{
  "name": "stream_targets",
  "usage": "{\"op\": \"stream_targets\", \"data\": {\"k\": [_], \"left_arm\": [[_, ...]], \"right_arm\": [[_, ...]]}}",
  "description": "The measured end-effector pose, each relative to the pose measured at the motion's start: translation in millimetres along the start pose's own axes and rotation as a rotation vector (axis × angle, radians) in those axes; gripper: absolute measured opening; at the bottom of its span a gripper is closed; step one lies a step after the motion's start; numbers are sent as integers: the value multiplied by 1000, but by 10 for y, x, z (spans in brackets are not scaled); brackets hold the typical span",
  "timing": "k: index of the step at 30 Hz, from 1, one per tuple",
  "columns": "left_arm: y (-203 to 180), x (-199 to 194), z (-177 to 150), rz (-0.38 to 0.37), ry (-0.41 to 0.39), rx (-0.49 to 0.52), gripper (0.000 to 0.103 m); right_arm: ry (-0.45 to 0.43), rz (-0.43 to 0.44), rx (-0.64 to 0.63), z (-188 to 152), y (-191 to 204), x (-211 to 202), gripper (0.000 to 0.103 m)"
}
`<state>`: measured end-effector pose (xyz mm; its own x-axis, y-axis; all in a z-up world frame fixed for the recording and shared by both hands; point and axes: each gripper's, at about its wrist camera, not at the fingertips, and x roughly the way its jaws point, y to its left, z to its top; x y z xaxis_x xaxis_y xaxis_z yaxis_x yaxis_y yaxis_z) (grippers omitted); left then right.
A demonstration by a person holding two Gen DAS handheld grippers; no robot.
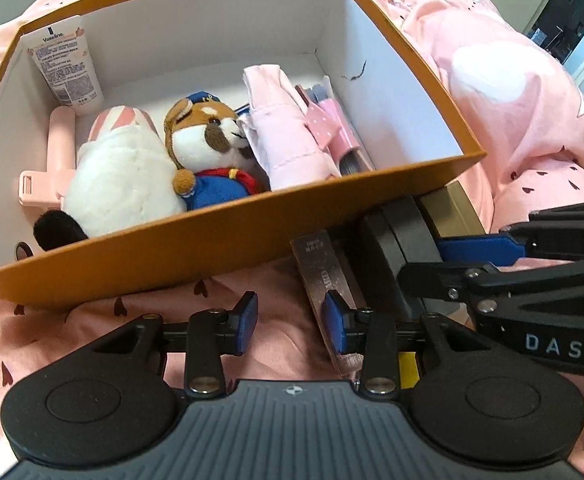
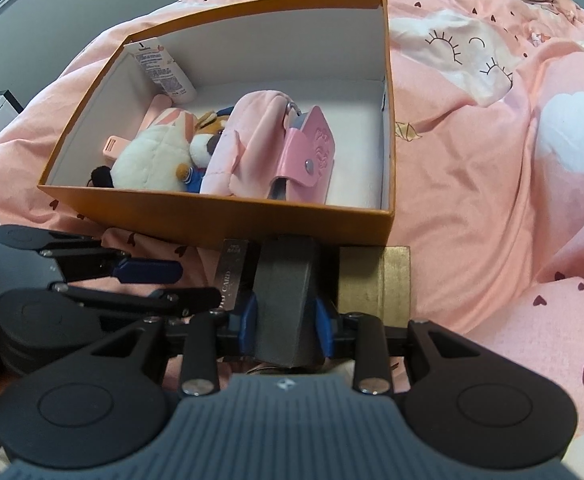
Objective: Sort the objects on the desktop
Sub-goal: 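Grasp the brown PHOTO CARD box with the left gripper while the right gripper grasps the black box, then lift the PHOTO CARD box with the left gripper while the right gripper lifts the black box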
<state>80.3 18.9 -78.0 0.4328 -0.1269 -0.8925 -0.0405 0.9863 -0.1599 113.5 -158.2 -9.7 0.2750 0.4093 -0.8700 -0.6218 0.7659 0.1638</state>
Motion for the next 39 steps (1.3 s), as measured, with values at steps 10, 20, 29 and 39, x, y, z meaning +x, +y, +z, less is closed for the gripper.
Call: {"op": "stream_targets", "data": {"k": [10,20,29,39], "left_arm": [[125,-29,-40,-10,-6,-24,42],[244,-61,-45,-17,-8,-78,42],[266,-77,-18,-66,-12,-114,43],[197,-129,-3,-128,-19,-128,55]], "right_arm": [[1,-10,-28,-68,135,28,33],[-1,-48,-150,-138,331,125,38],[8,31,-24,-164,96,84,35],[28,115,69,-208,-35,71,20]]}}
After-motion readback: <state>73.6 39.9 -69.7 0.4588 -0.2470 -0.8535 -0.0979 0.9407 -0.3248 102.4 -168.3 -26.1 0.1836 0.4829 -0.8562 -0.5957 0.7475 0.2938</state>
